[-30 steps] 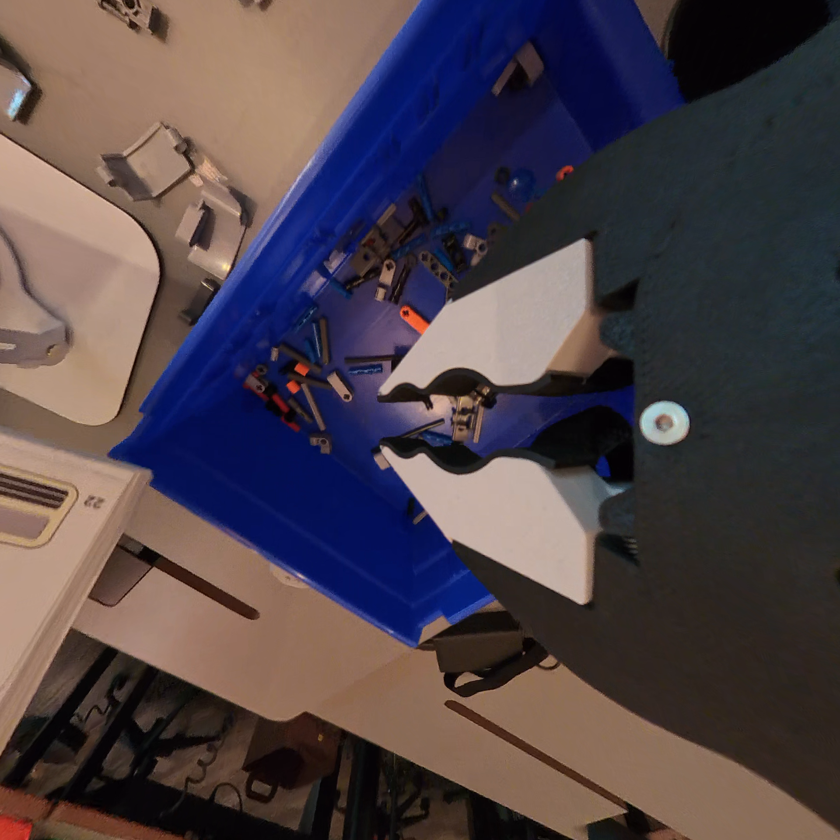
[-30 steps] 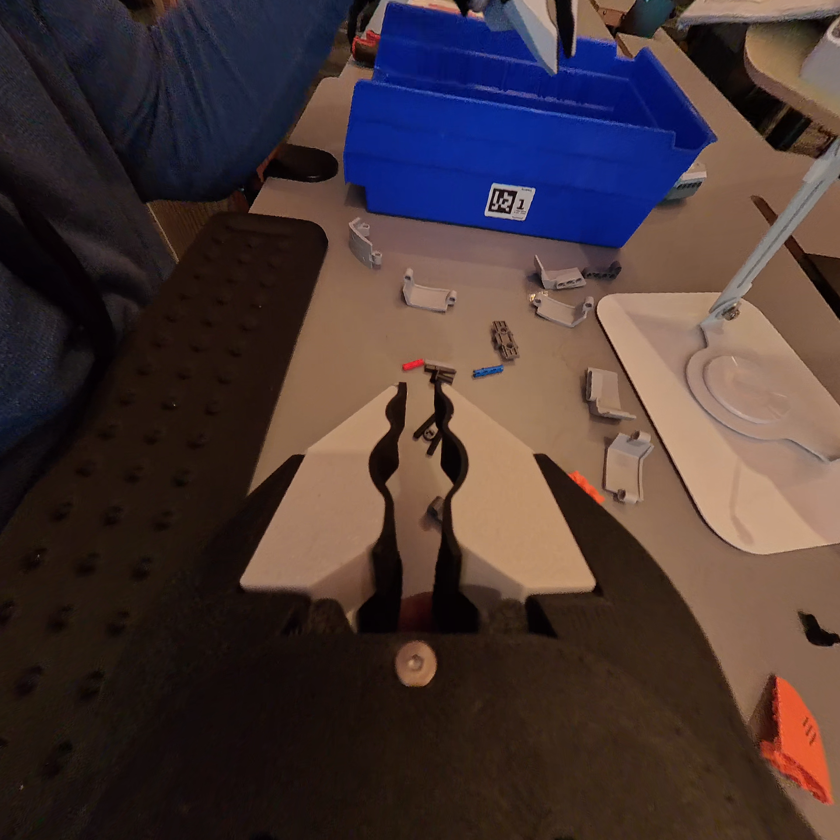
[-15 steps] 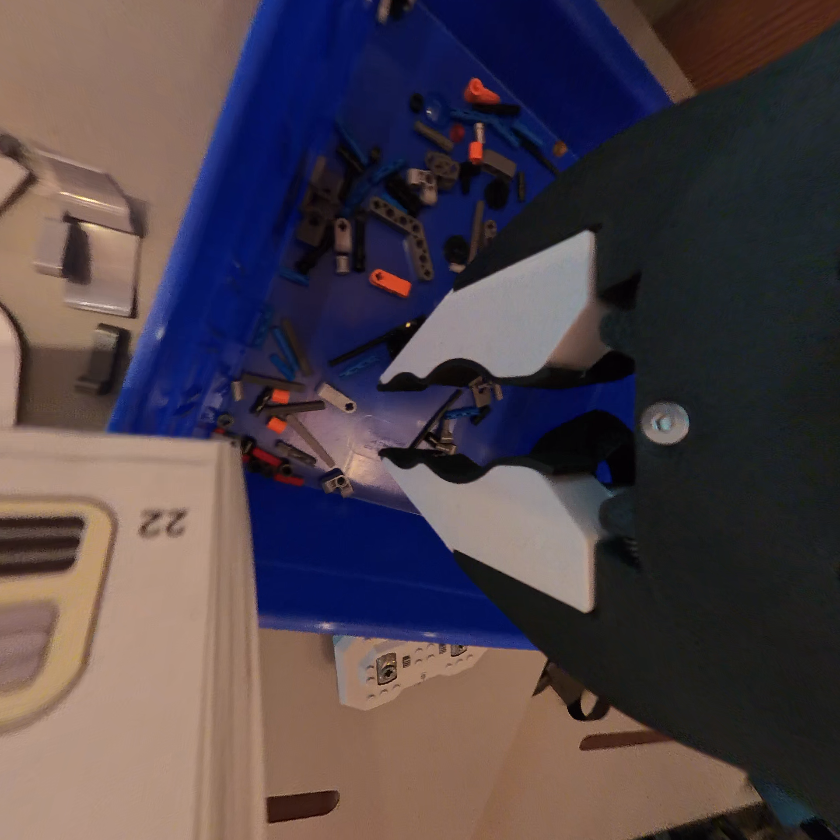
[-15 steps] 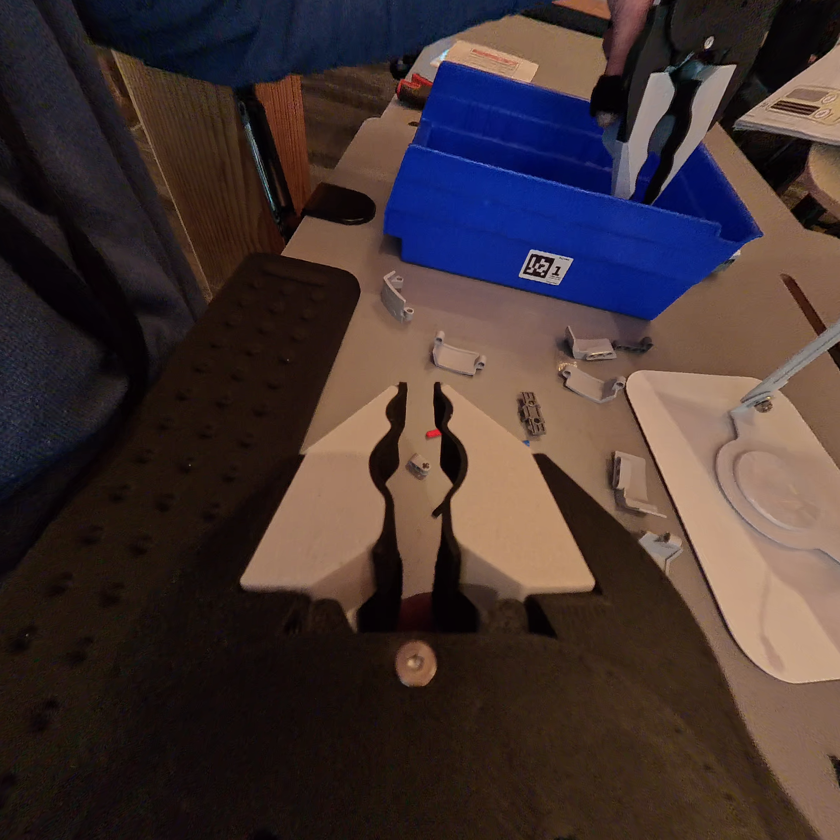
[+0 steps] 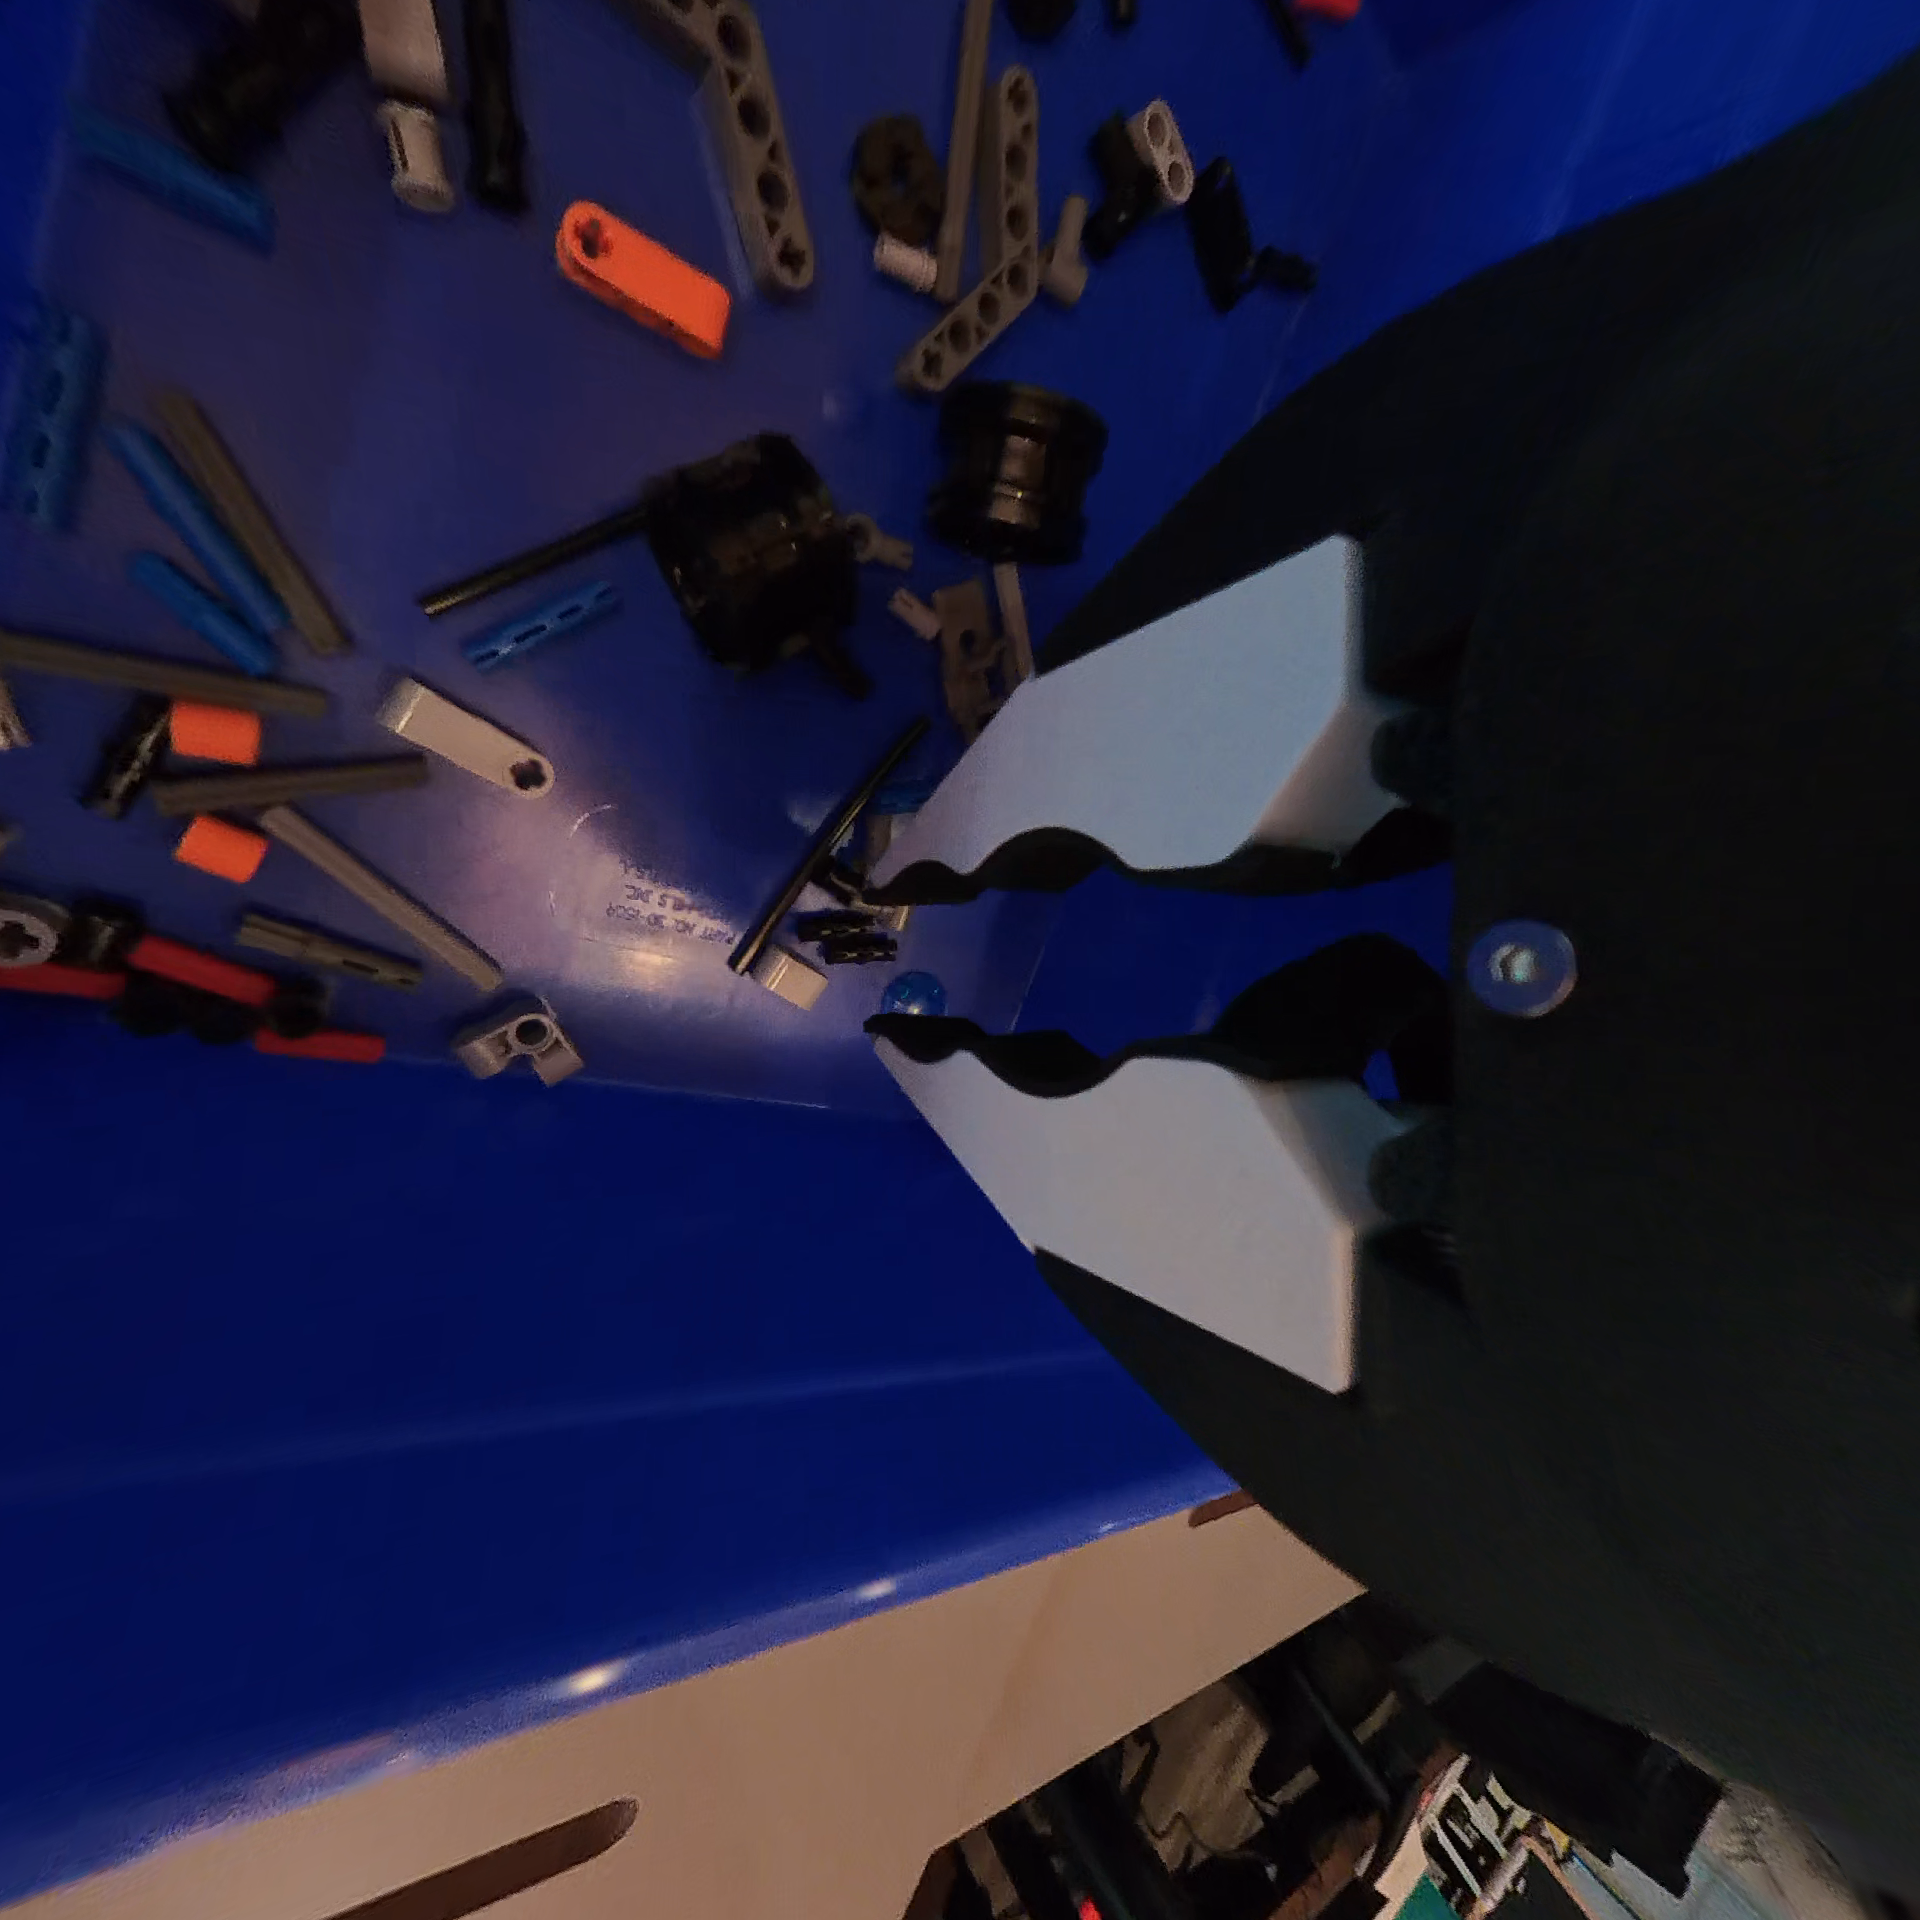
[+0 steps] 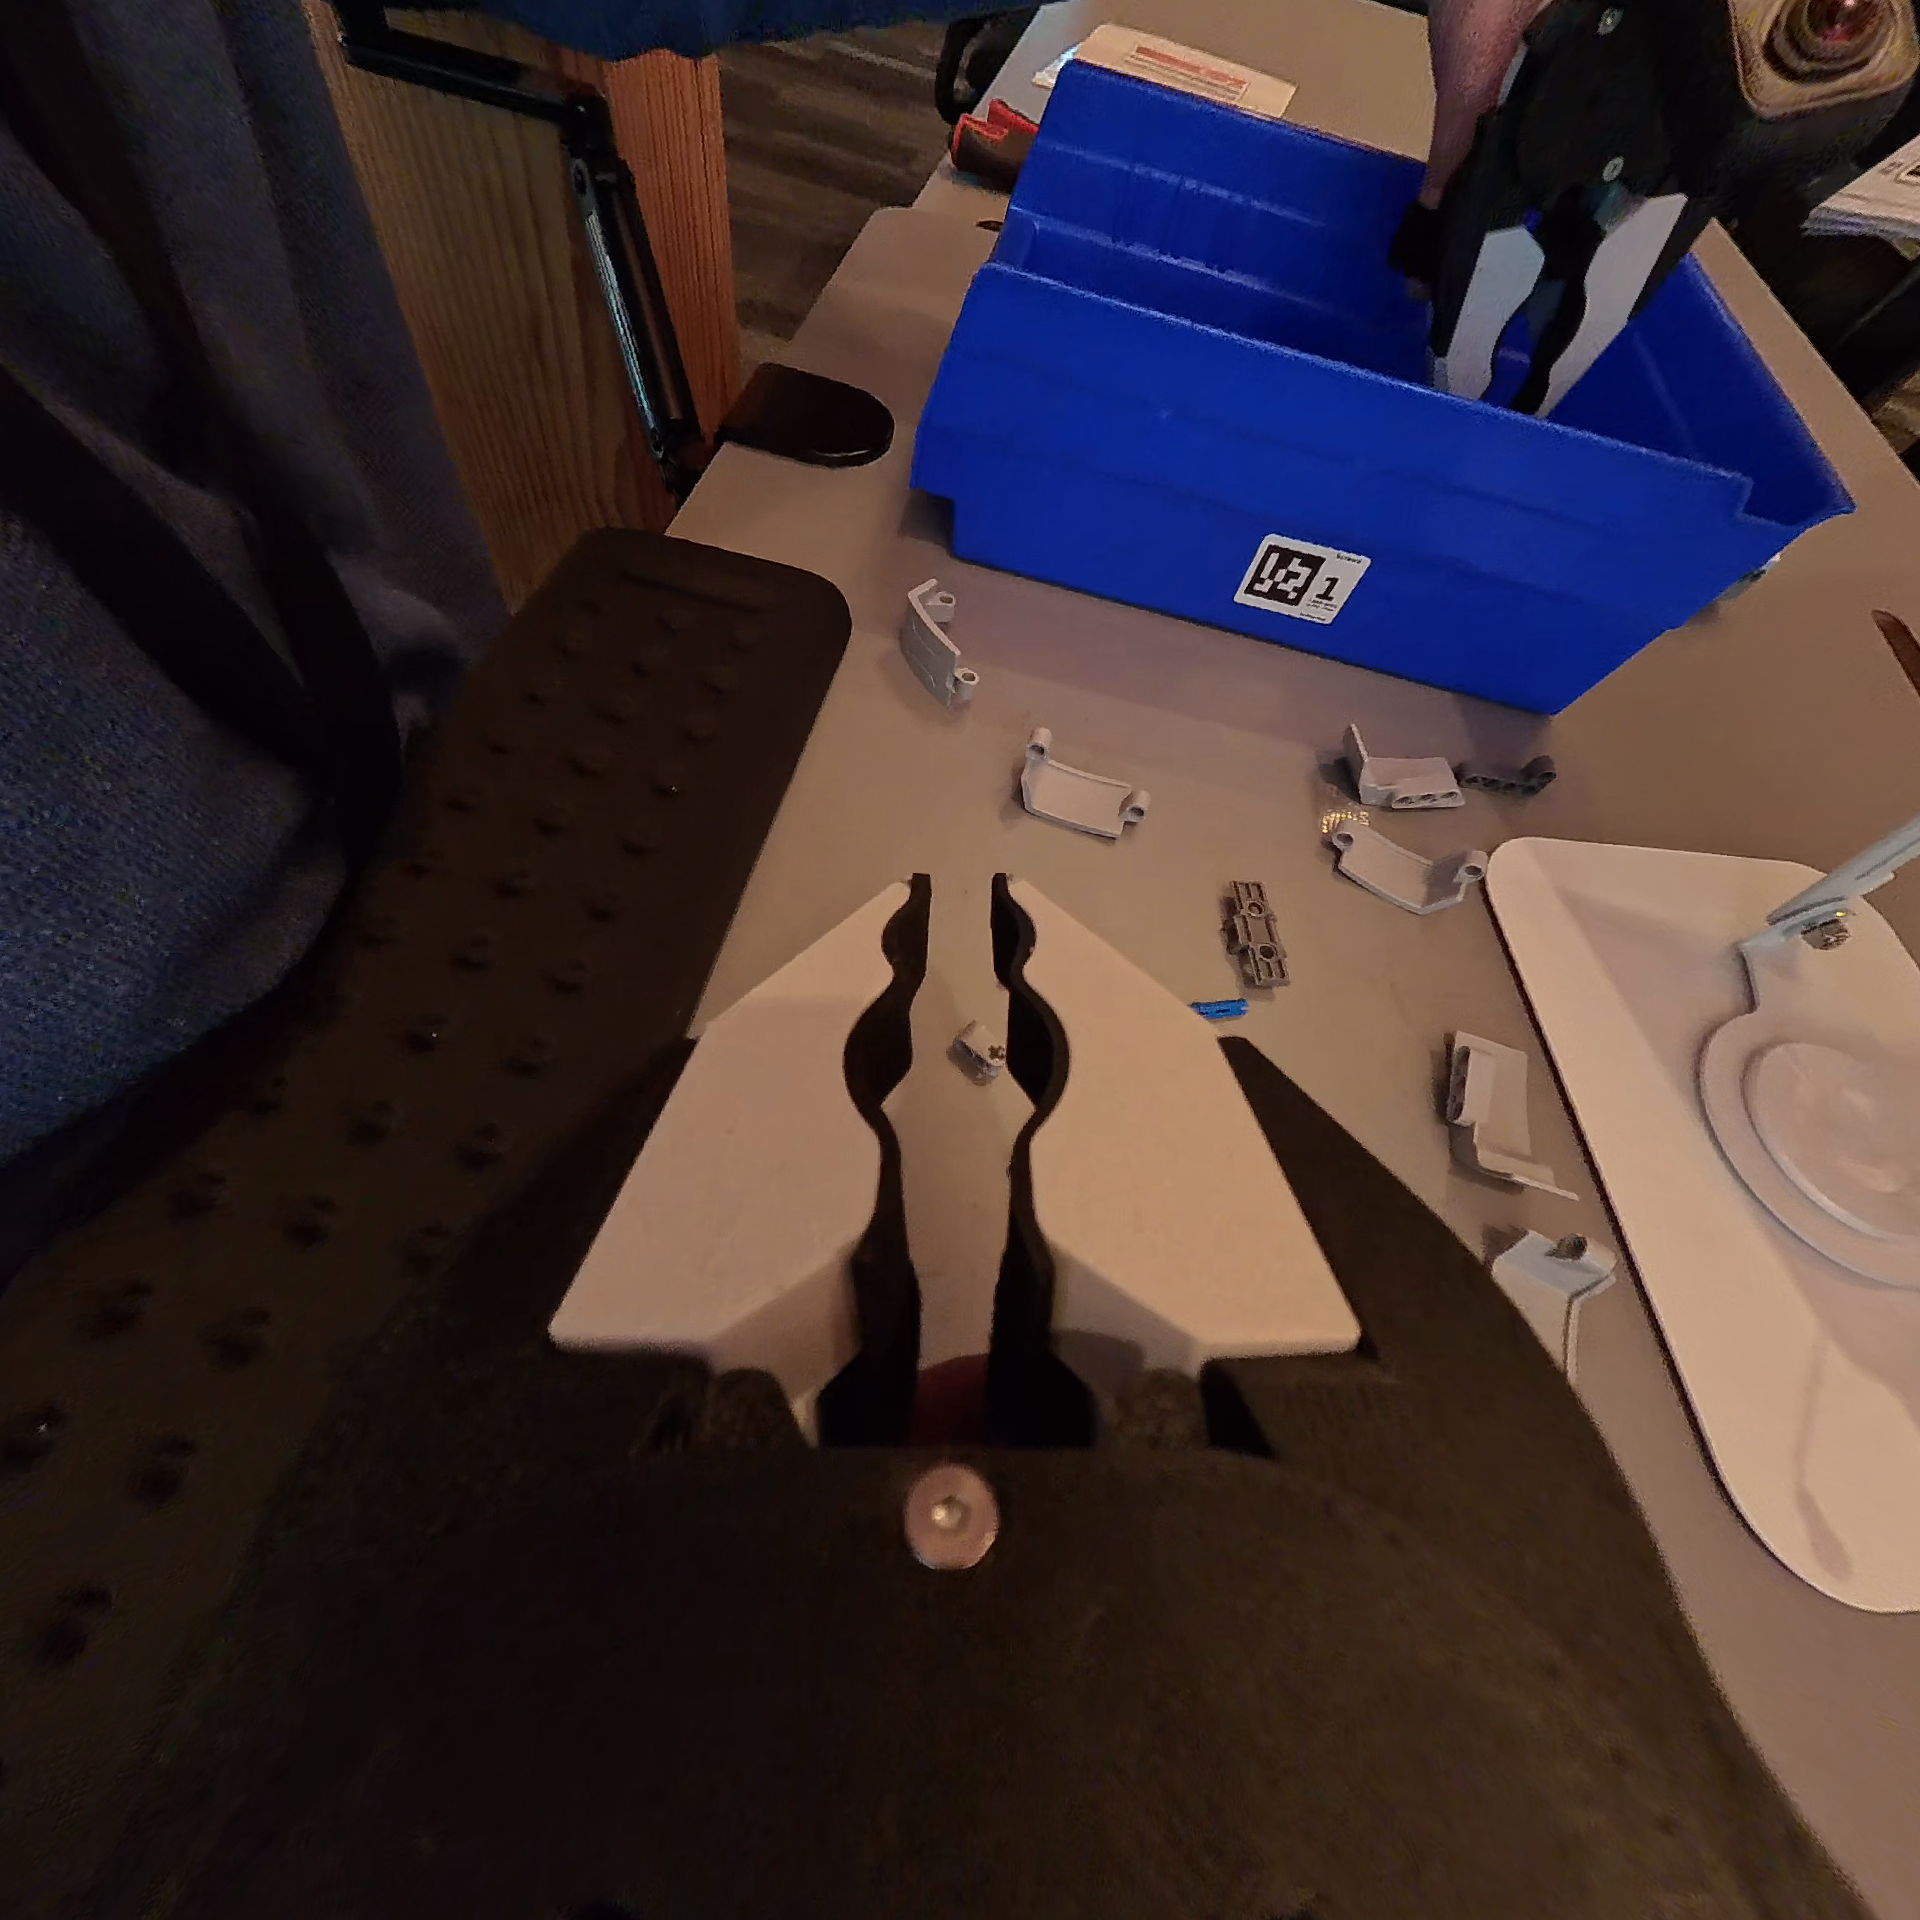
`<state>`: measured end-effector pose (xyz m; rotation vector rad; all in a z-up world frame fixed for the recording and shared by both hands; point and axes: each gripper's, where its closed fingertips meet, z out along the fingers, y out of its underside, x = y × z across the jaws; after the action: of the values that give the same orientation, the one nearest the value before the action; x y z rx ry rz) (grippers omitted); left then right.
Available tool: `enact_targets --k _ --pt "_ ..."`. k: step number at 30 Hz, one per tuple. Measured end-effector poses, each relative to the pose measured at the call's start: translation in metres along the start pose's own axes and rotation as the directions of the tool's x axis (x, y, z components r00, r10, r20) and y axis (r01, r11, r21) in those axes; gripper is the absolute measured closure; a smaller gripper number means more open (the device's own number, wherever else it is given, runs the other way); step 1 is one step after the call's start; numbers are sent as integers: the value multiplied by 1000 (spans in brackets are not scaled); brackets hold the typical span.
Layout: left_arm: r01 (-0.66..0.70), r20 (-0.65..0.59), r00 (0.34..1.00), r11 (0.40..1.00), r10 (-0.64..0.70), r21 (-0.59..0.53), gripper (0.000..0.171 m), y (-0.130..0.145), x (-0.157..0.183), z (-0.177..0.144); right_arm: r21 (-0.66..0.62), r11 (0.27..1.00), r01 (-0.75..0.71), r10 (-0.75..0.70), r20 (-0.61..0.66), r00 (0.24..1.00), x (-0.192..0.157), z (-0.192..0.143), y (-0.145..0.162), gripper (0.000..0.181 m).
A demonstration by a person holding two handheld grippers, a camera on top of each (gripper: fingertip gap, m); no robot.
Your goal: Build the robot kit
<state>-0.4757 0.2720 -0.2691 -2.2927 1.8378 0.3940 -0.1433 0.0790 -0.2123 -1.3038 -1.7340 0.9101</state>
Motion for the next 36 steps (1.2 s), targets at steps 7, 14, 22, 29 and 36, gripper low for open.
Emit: enact_targets --k 7,14,22,29,36 --pt "-29 2 1000 999 29 15 160 -8 -4 4 -14 1000 -5 5 10 1000 -1 2 6 172" --pt "-52 -106 994 994 41 -101 171 7 16 10 -34 999 -20 19 -36 999 12 1 9 172" --pt "-65 -246 961 971 123 230 146 -51 62 -32 -36 998 -44 42 -45 998 20 4 11 172" --pt "-97 -240 963 986 127 134 143 -35 70 -20 -38 999 -36 35 -27 999 17 7 11 172" --pt "-96 -324 938 991 120 89 166 -20 96 -8 -30 999 -18 17 -9 1000 11 6 7 172"
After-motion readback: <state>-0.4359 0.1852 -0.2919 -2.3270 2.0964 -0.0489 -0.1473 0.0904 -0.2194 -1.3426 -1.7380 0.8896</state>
